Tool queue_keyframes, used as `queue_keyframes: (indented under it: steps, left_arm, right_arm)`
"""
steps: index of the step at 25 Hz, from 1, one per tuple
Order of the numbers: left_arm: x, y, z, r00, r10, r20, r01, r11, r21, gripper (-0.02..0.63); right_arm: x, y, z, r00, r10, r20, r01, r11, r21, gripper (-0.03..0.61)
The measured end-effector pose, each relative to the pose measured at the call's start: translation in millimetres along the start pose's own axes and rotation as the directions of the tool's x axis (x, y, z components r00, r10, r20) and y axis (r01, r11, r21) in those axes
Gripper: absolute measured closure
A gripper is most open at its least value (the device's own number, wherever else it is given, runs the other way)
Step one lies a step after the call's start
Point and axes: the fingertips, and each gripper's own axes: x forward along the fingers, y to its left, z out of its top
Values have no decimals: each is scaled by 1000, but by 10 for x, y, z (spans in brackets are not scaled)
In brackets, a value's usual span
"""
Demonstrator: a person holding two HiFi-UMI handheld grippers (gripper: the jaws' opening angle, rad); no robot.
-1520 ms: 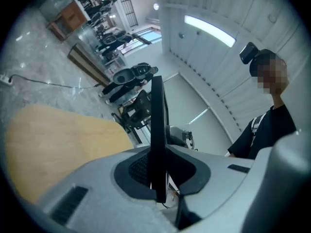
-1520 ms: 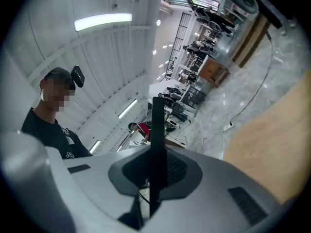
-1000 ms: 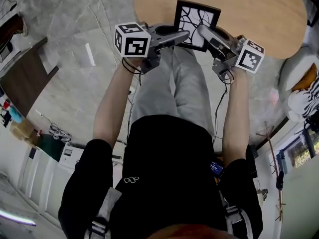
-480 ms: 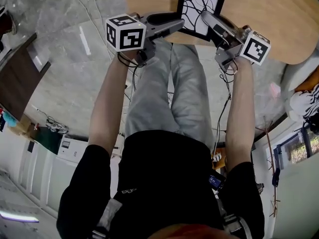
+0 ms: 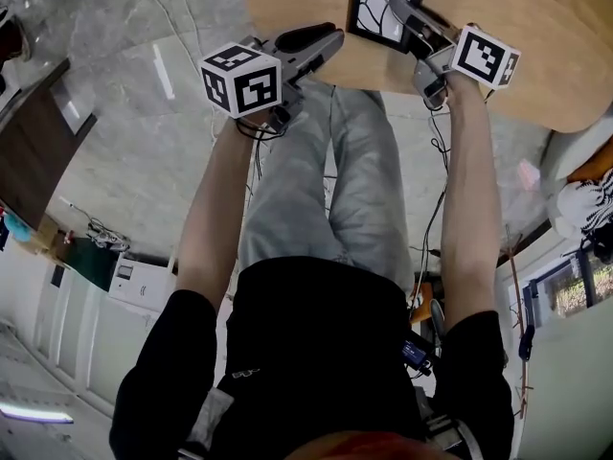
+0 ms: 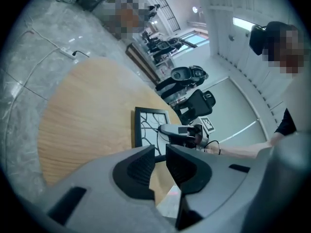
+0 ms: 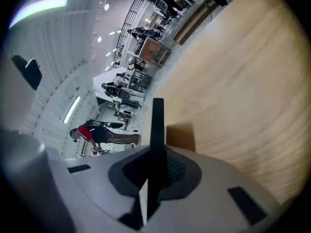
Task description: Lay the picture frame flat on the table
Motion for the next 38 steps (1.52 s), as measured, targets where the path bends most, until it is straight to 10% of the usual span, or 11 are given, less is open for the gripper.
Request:
queue_keyframes:
  steps: [9,18,28,38]
  left_arm:
    - [35,-82,-23,1000,8,17,-8,1000,5,574]
    - [49,-133,42,997,41,69,-42,999,11,579]
    - [-174,-882,786,943,183,277,-238,955,179,598]
    - [-1216,-2436,1812,780,212,589,-433,862,264,600]
  right_arm:
    - [21,-227,8,961,-275,18,273,942,-193,474]
    - [-203,-507,91,774,-613,161,627,704,-333,400]
    - [-1034,360,383,802,-423,422,521,841,-147,563]
    - [-1866,2490,1081,778,-104,620,399,844,-359,566]
